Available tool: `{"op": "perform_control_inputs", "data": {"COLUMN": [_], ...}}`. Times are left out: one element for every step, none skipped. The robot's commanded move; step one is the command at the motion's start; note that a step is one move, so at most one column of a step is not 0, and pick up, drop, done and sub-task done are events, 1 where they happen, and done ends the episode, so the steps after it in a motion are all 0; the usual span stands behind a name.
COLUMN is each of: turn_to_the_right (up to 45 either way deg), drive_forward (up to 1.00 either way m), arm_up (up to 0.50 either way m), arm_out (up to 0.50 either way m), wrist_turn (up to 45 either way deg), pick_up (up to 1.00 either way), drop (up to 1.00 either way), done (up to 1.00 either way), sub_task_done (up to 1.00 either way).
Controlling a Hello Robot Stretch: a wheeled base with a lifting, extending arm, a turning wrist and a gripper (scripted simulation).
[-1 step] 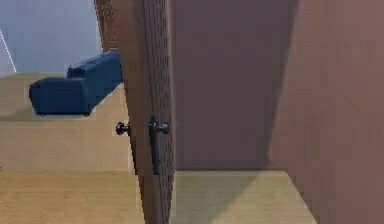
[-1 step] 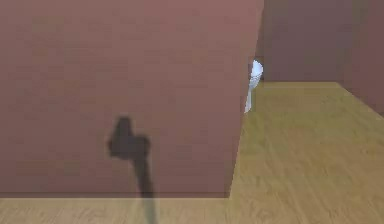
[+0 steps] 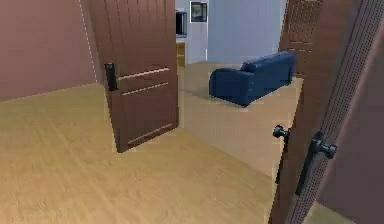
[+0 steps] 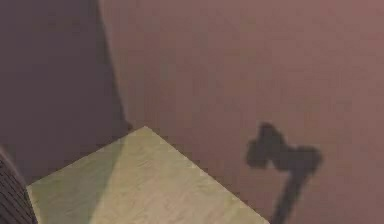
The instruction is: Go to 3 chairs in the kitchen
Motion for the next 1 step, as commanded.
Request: {"op": "perform_control_inputs", "data": {"turn_to_the_right": [-45.0], "drive_forward": [0.0], "arm_up": [0.0], "arm_out": [0.0], "wrist_turn": [0.0], "pick_up": [0.0], "drop": [0.0], "done": [0.0], "sub_task_done": [0.0]}}
